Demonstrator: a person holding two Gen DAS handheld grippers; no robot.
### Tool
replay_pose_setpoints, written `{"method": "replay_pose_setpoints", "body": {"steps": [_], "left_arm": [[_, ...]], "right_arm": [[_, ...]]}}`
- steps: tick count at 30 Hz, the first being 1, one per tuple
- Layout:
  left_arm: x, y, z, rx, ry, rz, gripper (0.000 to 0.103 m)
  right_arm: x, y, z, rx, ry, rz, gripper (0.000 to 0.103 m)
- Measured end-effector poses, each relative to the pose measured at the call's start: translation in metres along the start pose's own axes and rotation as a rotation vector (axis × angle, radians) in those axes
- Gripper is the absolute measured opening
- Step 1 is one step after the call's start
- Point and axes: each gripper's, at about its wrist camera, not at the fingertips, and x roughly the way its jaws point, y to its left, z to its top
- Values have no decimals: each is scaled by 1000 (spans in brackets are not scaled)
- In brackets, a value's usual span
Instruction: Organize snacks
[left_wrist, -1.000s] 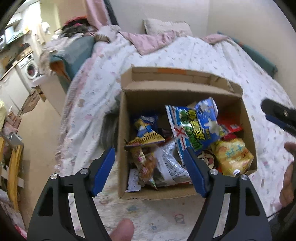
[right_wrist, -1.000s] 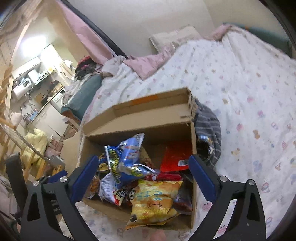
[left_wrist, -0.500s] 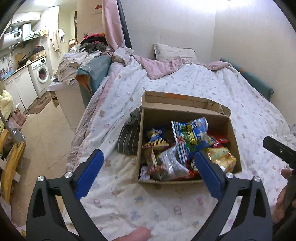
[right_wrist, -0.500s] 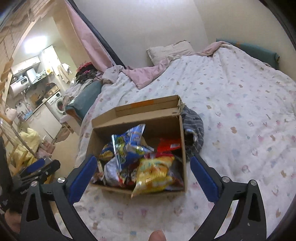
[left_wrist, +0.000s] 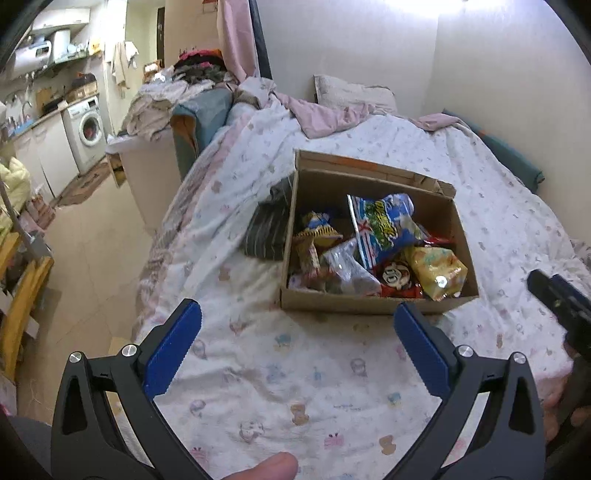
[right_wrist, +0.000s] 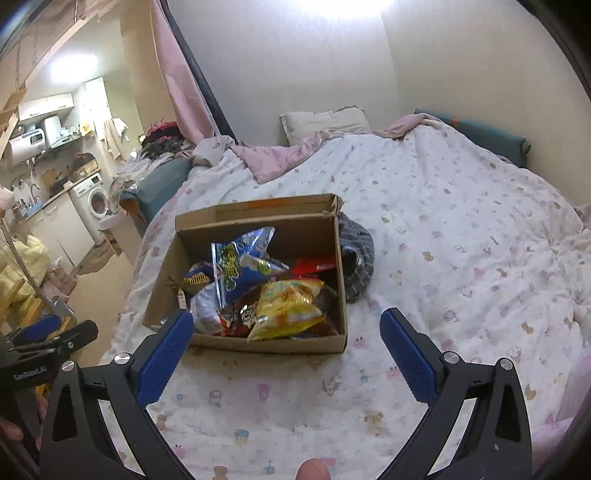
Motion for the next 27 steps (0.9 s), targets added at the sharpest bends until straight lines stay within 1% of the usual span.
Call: {"method": "replay_pose_setpoints", "body": {"steps": [4, 8, 14, 27], "left_arm": [[1, -1, 0, 9, -21, 18, 103], [7, 1, -2, 2, -2, 12, 103], [4, 1, 0, -1, -19, 12, 103], [5, -2, -2, 23, -21, 24, 103]], "right_arm": [[12, 9, -7, -42, 27, -15, 103], [19, 16, -10, -72, 29, -23, 103], [24, 20, -12, -80, 40, -23, 103], [23, 15, -11, -60, 40, -29, 103]]}}
